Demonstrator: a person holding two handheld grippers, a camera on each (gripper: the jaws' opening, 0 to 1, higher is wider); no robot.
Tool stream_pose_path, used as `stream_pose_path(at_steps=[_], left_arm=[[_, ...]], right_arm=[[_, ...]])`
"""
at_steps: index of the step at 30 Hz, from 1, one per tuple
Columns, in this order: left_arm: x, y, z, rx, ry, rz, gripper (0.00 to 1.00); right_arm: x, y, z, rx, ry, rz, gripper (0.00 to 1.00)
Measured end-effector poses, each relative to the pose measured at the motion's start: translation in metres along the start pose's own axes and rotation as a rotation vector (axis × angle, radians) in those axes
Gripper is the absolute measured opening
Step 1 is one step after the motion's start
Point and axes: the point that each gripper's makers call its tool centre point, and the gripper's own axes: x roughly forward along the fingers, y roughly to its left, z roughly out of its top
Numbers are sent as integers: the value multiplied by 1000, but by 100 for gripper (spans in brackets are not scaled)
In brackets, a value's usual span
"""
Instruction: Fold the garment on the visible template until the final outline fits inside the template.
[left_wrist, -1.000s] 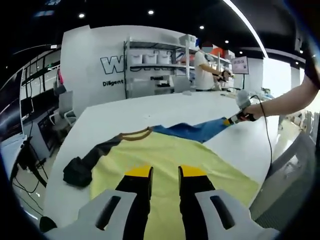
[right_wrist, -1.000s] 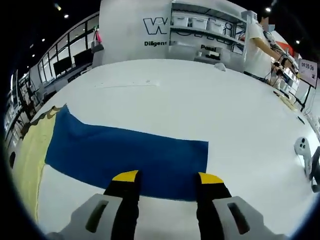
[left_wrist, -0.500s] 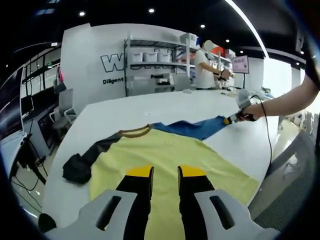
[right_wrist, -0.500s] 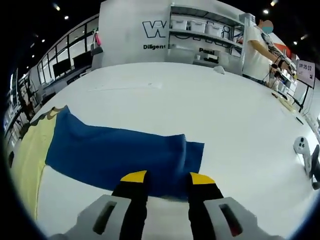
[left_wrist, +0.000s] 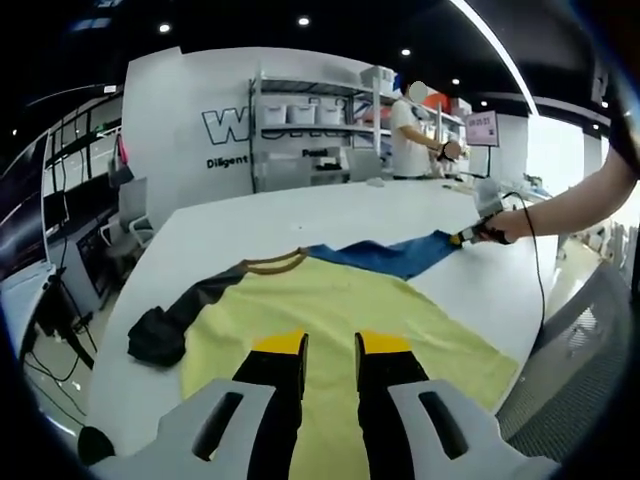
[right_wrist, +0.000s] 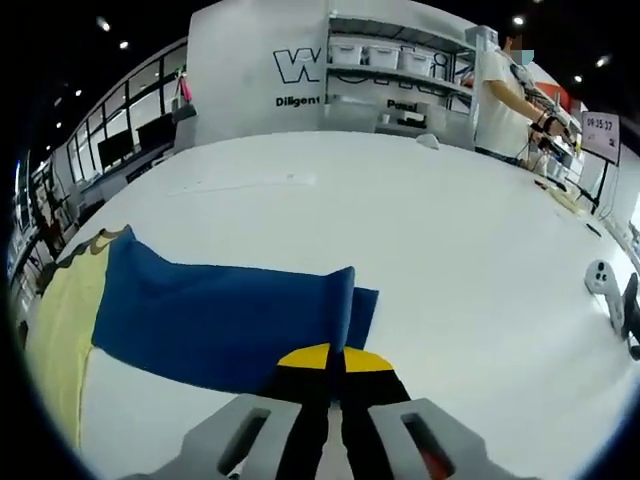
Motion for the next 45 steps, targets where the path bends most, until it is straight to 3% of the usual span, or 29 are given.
stream_pose_path(at_steps=[11,21,27,36,45], left_arm=[[2,0,2,3,-5,-5,17],[3,-2,1,1,-6,-16,19],[5,-6,3,-17,-10,-20,18],[8,-15,0,-17,-4,-50,18],[6,-14,3,-9,-13,-59,18]], right_arm=[[-13,22,21,37,-73,39,0],[-26,35,37,124,-145,42,0],[-47,53,50,150,-203,54,0],[-64,77,55,184,-218,136,0],[-82,107,79,167,-259,215,0]])
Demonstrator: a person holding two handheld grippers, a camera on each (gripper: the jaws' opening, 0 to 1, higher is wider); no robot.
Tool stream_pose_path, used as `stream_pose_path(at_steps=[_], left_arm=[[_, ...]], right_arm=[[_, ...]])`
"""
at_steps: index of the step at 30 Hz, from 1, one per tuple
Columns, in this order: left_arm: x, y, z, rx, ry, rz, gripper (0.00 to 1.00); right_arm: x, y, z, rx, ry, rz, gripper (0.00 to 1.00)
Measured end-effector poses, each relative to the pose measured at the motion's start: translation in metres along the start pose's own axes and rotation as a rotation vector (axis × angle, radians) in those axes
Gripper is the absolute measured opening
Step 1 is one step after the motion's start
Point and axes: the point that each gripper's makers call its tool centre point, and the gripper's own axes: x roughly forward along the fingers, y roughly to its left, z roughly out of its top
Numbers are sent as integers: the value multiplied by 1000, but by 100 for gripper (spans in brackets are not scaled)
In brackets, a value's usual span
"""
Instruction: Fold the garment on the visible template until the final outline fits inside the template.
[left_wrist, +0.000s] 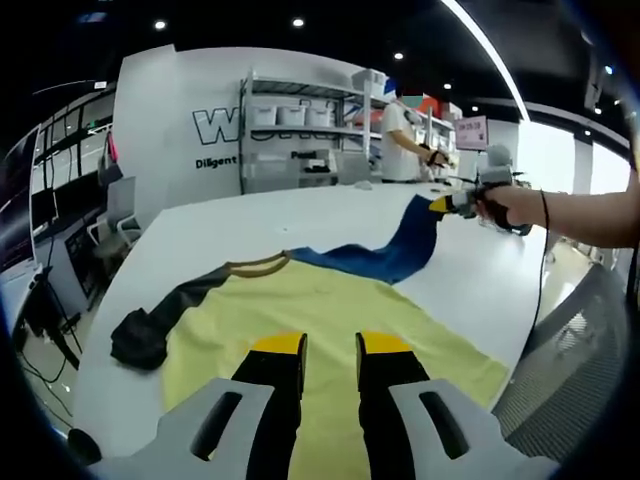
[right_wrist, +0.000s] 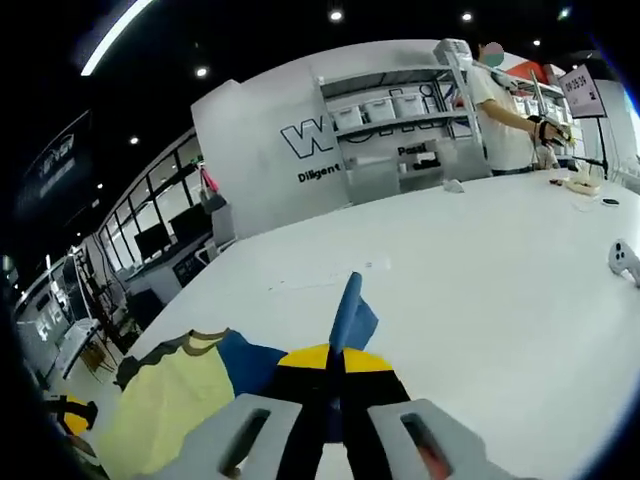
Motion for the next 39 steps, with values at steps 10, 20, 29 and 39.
stream_pose_path(at_steps=[10,20,29,39], left_arm=[[-2,3,1,3,-4,-2,18],[-5,5,1,27,-7,-9,19],[-4,6,1,29,0,-8,19],[-6,12,-1,26,5,0,19]], right_arm=[[1,49,11,-2,-16,94,0],[0,86,25,9,-24,171,0],[1,123,42,27,-55,248,0],[5,167,54,32,-74,319,0]])
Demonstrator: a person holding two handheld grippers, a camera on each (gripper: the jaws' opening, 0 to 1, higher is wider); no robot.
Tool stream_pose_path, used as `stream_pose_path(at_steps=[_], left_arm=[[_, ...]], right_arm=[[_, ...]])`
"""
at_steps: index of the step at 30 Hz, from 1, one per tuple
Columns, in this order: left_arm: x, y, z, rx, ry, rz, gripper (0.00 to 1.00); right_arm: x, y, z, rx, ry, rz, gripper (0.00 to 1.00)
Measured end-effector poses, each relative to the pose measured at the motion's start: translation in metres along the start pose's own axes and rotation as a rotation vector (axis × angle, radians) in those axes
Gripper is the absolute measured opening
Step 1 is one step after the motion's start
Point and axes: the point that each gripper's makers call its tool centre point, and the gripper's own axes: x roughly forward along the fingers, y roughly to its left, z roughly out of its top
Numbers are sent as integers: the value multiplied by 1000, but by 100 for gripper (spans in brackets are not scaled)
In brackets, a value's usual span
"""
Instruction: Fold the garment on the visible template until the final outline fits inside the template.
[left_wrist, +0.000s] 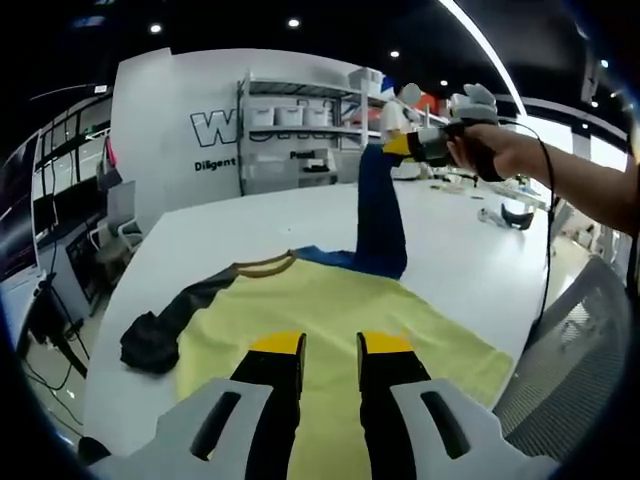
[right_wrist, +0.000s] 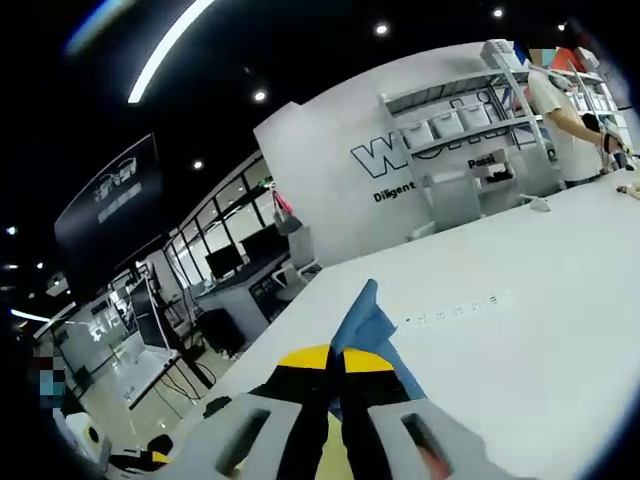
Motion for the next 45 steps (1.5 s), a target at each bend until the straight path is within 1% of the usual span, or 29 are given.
stream_pose_path(at_steps=[3,4,6,9,13,16,17,18,19,21,25,31,32,33,34,37,40,42,45], left_arm=[[-1,2,1,-1,-2,2,19],[-1,2,1,-1,-2,2,19],[-2,3,0,-1,-2,3,19],[-3,4,-1,-3,1,3,19],[-4,7,-3,-6,6,5,19],[-5,8,-4,-8,10,5,20],[-5,9,-5,-10,12,5,20],[-4,10,-5,-11,13,6,20],[-4,11,-5,-12,15,6,20],[-4,12,-6,-12,21,6,21],[-3,14,-7,-14,25,6,21],[-1,18,-13,-18,45,8,21],[-1,19,-14,-21,49,8,21],[0,21,-16,-26,57,9,21],[0,22,-17,-29,61,10,21],[1,25,-20,-40,74,13,21],[1,27,-21,-40,82,17,21],[2,28,-22,-41,85,19,21],[2,31,-24,-42,91,24,21]], right_arm=[[11,21,-4,0,0,39,0],[13,25,-5,-1,1,45,0],[22,38,-11,-5,9,63,0],[32,52,-18,-16,17,81,0],[45,61,-27,-32,19,86,0],[59,73,-43,-40,42,104,0],[60,74,-46,-42,48,107,0],[65,79,-56,-58,72,115,0],[67,80,-58,-62,76,116,0],[74,81,-71,-69,103,118,0],[82,81,-83,-64,129,109,0],[96,91,-105,-98,179,119,0],[98,93,-110,-110,192,125,0],[101,95,-119,-129,218,131,0],[102,96,-122,-134,224,133,0],[107,97,-142,-168,282,140,0],[111,95,-155,-178,316,137,0],[116,91,-168,-176,355,129,0],[121,90,-175,-171,369,125,0]])
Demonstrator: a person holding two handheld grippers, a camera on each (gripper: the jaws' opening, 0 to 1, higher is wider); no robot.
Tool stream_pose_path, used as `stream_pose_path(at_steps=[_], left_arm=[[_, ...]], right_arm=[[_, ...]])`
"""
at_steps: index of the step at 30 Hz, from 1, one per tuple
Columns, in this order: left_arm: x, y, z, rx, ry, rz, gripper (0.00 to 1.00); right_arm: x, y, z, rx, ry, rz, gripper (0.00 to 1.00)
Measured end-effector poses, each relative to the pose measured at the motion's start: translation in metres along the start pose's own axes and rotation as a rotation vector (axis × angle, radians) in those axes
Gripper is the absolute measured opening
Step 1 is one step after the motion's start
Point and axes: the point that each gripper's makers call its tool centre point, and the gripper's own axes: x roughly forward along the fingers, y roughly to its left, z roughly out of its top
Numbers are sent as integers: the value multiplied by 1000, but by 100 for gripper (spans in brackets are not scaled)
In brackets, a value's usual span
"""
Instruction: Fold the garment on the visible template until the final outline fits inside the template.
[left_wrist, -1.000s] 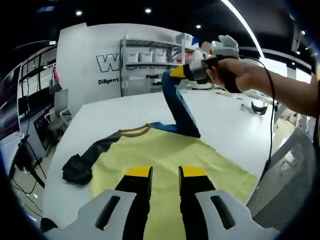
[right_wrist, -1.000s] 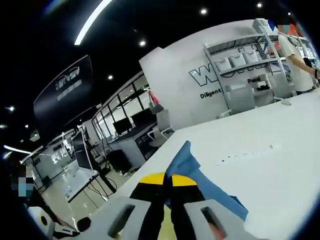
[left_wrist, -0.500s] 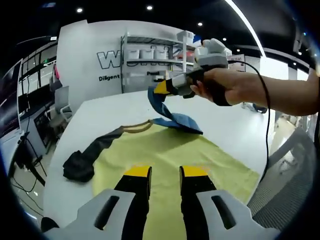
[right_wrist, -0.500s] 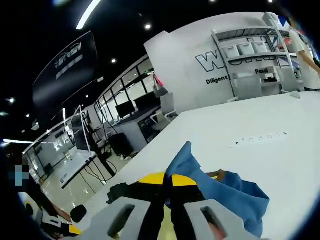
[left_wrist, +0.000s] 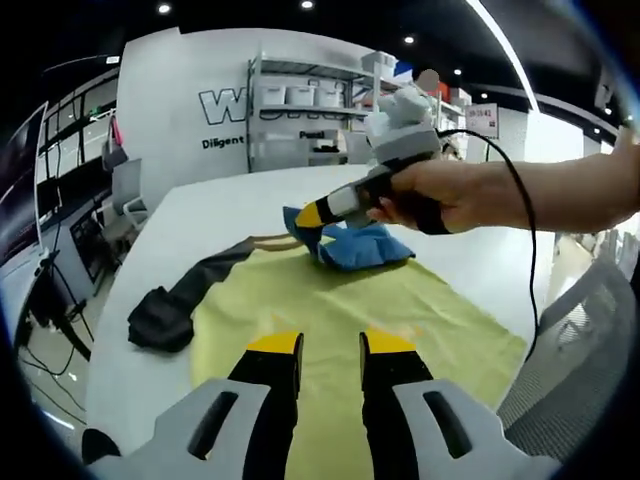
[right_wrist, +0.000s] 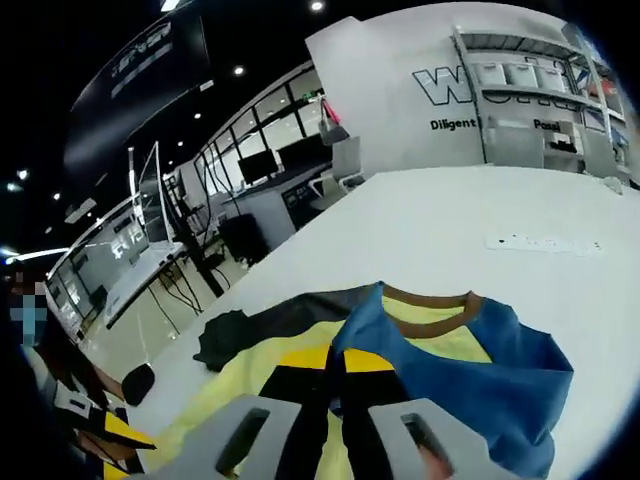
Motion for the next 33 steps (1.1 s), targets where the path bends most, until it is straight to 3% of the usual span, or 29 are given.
stream_pose_path(at_steps=[4,9,14,22,30,33], left_arm=[[2,3,-4,-2,14,5,21],[3,8,-3,-1,20,12,21],[4,11,-1,-7,18,19,21],[5,11,-6,-14,32,21,21],[6,13,-8,-24,46,26,21],[9,15,-10,-26,58,29,21]], right_arm=[[10,3,-4,-15,17,11,0],[19,9,10,-16,-41,36,0],[26,19,8,-43,-31,65,0],[38,27,-20,-67,64,121,0],[48,28,-30,-81,98,128,0],[55,28,-39,-106,146,137,0]])
